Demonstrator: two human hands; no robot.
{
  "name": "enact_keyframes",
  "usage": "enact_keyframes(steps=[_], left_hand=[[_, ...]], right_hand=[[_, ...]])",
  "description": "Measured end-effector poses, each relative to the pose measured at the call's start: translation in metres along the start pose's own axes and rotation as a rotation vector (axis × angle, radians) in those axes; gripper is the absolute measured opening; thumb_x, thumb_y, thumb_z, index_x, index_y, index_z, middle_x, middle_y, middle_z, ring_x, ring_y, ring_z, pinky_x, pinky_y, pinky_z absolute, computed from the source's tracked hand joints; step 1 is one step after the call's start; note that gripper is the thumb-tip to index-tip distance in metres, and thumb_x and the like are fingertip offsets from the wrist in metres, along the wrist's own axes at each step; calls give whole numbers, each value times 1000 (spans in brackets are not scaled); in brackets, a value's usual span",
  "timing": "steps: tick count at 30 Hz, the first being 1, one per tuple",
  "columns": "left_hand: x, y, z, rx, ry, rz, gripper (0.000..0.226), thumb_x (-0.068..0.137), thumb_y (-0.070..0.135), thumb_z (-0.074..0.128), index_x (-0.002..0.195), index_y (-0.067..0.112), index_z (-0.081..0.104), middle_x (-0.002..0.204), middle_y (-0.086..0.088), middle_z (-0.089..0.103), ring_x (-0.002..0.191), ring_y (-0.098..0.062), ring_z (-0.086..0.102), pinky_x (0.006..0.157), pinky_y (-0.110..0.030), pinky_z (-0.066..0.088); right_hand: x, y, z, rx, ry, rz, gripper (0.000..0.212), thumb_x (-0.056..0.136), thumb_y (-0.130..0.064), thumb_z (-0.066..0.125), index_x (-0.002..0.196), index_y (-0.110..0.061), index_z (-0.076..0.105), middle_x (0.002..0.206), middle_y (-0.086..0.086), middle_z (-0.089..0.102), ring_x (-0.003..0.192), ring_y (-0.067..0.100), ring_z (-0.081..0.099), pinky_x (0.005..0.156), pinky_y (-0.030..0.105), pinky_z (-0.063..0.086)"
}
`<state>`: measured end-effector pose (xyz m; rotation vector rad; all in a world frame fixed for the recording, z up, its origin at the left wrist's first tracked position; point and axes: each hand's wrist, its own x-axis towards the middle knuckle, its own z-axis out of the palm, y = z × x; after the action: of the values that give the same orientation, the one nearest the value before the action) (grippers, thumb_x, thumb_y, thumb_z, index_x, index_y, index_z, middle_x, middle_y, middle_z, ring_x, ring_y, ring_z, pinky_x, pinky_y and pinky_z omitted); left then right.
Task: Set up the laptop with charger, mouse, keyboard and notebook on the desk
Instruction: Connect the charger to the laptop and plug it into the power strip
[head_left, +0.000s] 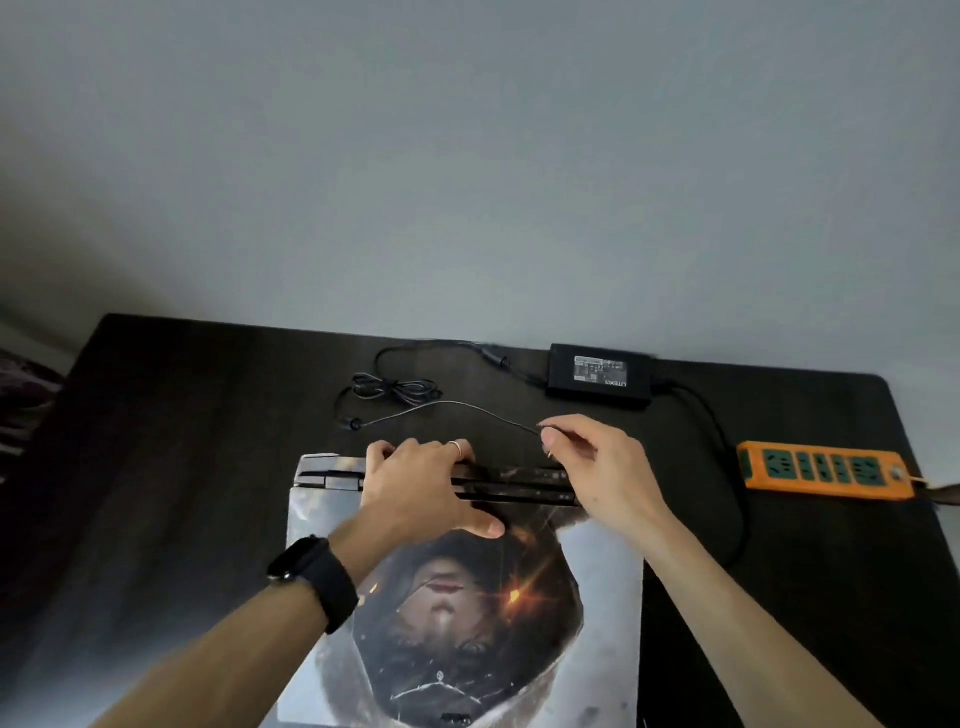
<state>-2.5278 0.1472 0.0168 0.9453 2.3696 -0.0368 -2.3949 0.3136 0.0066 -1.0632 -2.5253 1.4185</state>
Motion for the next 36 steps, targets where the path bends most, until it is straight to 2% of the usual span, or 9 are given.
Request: enact_keyframes(steps=[5, 10, 15, 18, 24, 28, 32, 34, 36], left_hand=[[-38, 1, 1, -9, 161, 55, 74, 50, 90, 57, 106, 42, 50, 89, 18, 49, 98, -9, 45, 95, -37, 22], [-47, 7, -1, -9, 188, 112, 74, 54, 86, 61, 109, 38, 52, 90, 17, 47, 103, -13, 47, 94, -39, 21], [-47, 5, 0, -33, 188, 108, 77, 53, 85, 64, 113, 37, 53, 91, 15, 49, 105, -14, 47, 95, -40, 21], [-46, 3, 1, -51, 185, 106, 79, 53, 84, 65, 115, 36, 53, 94, 15, 52, 105, -15, 47, 95, -41, 21], [-42, -2, 4, -49, 185, 93, 84, 52, 86, 64, 119, 35, 53, 98, 16, 56, 107, -14, 47, 95, -40, 20], [-38, -2, 5, -38, 188, 103, 85, 52, 87, 62, 119, 36, 53, 100, 16, 57, 107, -13, 48, 94, -39, 21], [-33, -2, 7, -33, 183, 122, 84, 53, 87, 61, 118, 35, 54, 101, 16, 58, 106, -13, 48, 93, -39, 21], [-29, -1, 8, -34, 180, 129, 83, 52, 87, 62, 116, 35, 54, 100, 17, 58, 106, -12, 48, 93, -38, 20], [-25, -1, 10, -37, 172, 133, 82, 51, 87, 63, 115, 35, 55, 99, 17, 58, 106, -12, 48, 92, -37, 19]], right_hand=[[-17, -31, -20, -127, -155, 12, 14, 100, -34, 56, 98, -36, 69, 86, -21, 73, 82, -4, 67, 78, 20, 51], [-20, -46, -19, -52, -262, 2, 14, 100, -30, 56, 104, -32, 70, 87, -20, 76, 84, -8, 68, 86, 20, 50], [-22, -42, -14, -71, -296, -43, 16, 101, -33, 55, 108, -35, 70, 91, -22, 75, 93, -2, 68, 94, 32, 52], [-22, -40, -13, -100, -300, -76, 16, 100, -35, 56, 108, -38, 70, 94, -22, 74, 94, -1, 68, 93, 33, 53], [-26, -34, 0, -137, -161, -196, 21, 97, -35, 62, 113, -38, 74, 98, -21, 68, 91, 0, 64, 83, 26, 53], [-41, -21, 9, -343, -14, -373, 35, 100, -39, 55, 133, -34, 63, 98, -19, 68, 83, 3, 63, 69, 27, 50], [-50, -9, 12, -642, -104, -439, 71, 91, -62, 52, 151, -29, 36, 113, -12, 68, 94, 13, 63, 85, 34, 48], [-46, -6, 10, -634, -139, -405, 74, 89, -65, 53, 152, -32, 33, 115, -12, 67, 97, 14, 62, 88, 34, 46], [-42, -6, 8, -538, -153, -368, 70, 87, -61, 60, 149, -35, 39, 126, -13, 61, 104, 13, 61, 95, 35, 45]])
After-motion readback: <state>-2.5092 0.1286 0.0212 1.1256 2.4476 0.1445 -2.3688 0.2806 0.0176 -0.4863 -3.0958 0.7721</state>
